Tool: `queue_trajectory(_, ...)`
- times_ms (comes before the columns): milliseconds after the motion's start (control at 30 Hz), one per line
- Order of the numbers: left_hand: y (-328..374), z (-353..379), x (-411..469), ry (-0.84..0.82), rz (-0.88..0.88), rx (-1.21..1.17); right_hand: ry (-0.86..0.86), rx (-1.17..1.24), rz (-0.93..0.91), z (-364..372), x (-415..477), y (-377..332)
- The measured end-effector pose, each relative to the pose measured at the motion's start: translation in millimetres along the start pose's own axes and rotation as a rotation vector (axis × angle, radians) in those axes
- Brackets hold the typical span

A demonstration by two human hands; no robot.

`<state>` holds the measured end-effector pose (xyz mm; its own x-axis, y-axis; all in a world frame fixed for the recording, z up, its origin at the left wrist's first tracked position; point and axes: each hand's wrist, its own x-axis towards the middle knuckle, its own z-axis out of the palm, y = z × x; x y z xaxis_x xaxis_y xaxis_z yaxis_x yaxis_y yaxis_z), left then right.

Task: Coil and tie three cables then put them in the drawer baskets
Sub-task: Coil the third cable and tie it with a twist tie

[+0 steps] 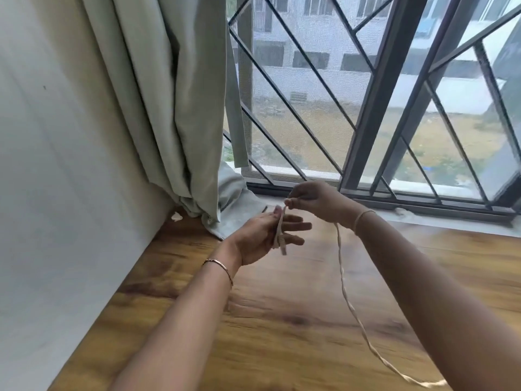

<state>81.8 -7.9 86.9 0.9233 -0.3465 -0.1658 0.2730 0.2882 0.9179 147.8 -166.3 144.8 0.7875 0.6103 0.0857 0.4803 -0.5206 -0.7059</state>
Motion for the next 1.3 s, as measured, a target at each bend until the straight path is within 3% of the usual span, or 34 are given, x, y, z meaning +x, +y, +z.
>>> queue_trajectory(300,3,8,3,0.021,0.066,-0.118,0.154,0.349,0.071,25,3,22)
queue_trajectory(500,16,3,16,0.134,0.197,-0.297,0.069,0.406,0.248,56,-8,29)
queue_trajectory(700,22,-5,21,0.275,0.274,-0.267,-0.256,0.143,0.303,74,-15,8)
queue_trajectory(933,16,-9,20,0.363,0.19,0.054,-0.468,-0.386,0.216,43,-10,-20)
queue_trajectory(1133,13,4,9,0.351,0.161,0.264,-0.396,-0.571,0.002,18,-14,-46)
queue_trajectory(1233,8,8,8,0.256,0.123,0.313,-0.074,-0.801,-0.044,5,-9,-46)
queue_trajectory(1300,5,8,8,0.215,0.101,0.272,0.063,-0.762,-0.059,-1,-4,-40)
